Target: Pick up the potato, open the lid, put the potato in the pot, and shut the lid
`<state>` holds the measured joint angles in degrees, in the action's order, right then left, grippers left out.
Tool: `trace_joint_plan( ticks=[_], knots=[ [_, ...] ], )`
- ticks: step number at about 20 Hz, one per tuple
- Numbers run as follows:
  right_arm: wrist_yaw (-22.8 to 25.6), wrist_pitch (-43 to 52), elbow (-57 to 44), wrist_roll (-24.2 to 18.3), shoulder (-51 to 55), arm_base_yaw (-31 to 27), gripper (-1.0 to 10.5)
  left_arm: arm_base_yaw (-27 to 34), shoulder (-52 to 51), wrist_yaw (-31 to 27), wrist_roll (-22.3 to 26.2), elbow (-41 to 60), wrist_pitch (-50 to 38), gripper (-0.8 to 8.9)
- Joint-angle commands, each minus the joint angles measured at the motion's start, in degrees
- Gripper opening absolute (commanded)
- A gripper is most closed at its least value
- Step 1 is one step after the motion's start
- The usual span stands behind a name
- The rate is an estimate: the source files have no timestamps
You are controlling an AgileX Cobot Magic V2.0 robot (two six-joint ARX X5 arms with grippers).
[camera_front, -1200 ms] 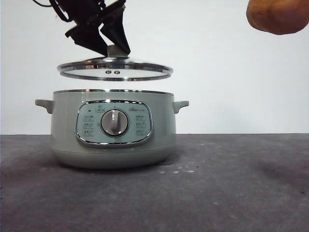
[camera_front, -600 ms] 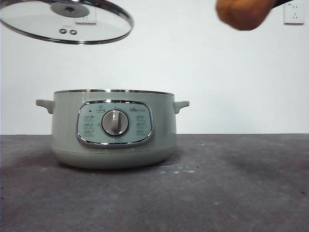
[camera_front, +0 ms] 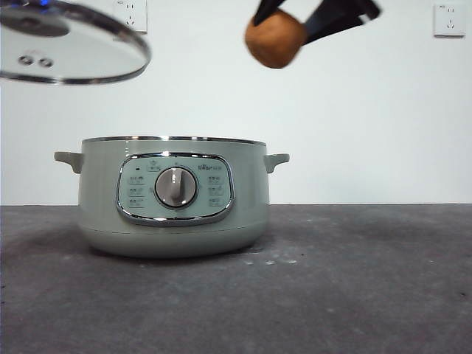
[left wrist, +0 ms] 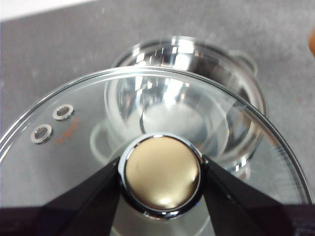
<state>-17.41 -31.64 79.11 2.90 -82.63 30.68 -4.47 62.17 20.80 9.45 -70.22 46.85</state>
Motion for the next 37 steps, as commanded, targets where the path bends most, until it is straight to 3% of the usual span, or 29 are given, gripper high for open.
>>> trace_joint_plan(
  ticks=[1,6,13,22,37],
  knots=[
    [-1.2,0.2,6.8,-1.4,-6.8,0.6,-0.1,1.0,-6.0,0.9,0.9,4.1,-2.8,-0.08],
    [-1.2,-1.8,22.8,-2.6,-21.7,3.7,-0.1,2.4,-16.3,0.9,0.8,11.0,0.2,-0.08],
    [3.4,-9.7,43.1,-6.6,-42.1,7.9,-0.1,2.4,-25.7,0.6,-0.5,11.6,4.2,-0.08],
    [8.5,-15.5,43.9,-10.7,-50.1,8.0,-0.1,2.3,-26.4,0.6,-0.4,11.6,6.2,-0.08],
    [11.0,-19.4,43.6,-10.6,-50.9,8.0,0.1,2.3,-26.4,0.7,-0.5,11.6,6.3,-0.08]
  ],
)
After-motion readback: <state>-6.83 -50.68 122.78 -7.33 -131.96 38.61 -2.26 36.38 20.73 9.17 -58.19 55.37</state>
